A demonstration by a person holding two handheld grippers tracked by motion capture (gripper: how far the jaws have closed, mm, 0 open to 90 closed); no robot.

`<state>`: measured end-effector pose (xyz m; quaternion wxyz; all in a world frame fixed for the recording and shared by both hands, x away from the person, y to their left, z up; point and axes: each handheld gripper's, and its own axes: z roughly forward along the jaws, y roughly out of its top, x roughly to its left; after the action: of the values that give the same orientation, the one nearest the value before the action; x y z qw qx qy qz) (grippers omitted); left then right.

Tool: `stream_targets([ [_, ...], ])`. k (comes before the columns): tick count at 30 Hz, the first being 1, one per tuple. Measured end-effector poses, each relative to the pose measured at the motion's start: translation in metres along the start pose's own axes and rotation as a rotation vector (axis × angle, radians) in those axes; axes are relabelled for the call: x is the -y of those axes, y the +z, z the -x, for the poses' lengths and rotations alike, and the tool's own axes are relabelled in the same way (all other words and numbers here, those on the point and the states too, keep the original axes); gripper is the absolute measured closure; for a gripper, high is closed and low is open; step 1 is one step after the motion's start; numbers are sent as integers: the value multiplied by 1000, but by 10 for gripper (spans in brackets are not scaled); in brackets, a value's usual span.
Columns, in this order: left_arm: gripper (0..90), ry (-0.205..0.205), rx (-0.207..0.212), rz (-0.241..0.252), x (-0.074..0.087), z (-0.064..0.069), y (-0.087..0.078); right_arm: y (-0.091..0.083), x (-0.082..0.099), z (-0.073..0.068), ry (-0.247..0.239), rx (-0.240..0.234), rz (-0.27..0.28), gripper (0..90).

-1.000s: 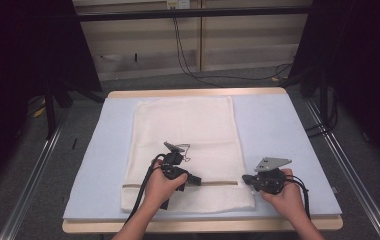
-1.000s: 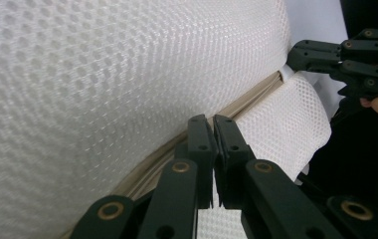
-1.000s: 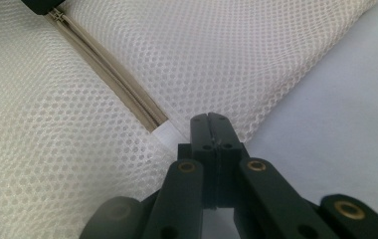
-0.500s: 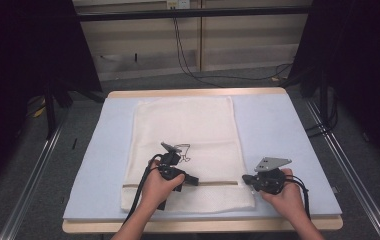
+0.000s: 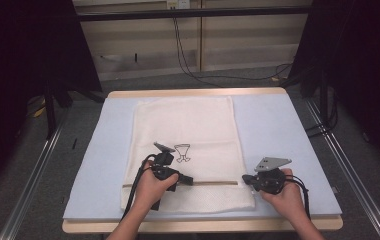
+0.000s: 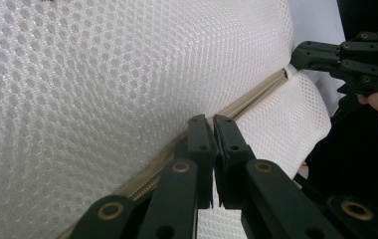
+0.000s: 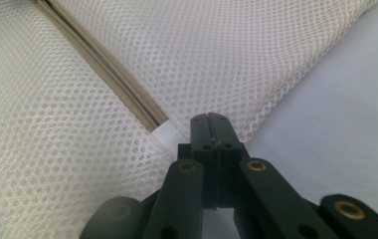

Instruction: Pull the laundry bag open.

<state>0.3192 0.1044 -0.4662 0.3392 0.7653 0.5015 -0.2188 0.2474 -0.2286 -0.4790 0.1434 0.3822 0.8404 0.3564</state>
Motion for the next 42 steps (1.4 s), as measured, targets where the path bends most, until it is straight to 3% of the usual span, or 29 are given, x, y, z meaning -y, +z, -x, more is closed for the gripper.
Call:
stream_targets([
  [4, 872, 0, -11, -15, 0, -1, -1, 0, 0, 1, 3, -6, 2, 900],
  [10, 872, -21, 5, -8, 1, -5, -2, 0, 0, 1, 3, -5, 2, 900],
  [17, 872, -6, -7, -13, 1, -8, -6, 0, 0, 2, 8, -9, 1, 900],
  [28, 872, -1, 7, -7, 2, -10, -13, 0, 1, 2, 3, -8, 8, 900],
  [34, 872, -8, 3, 8, 3, -10, -22, 0, 0, 1, 2, -7, 3, 900],
  [36, 872, -27, 1, 15, 5, -13, -27, 0, 0, 2, 2, -11, 4, 900],
  [37, 872, -8, -12, 11, 5, -16, -29, 0, 0, 2, 2, -12, 4, 900],
  [42, 872, -27, -2, 19, 8, -21, -37, 0, 1, 2, 1, -9, 9, 900],
])
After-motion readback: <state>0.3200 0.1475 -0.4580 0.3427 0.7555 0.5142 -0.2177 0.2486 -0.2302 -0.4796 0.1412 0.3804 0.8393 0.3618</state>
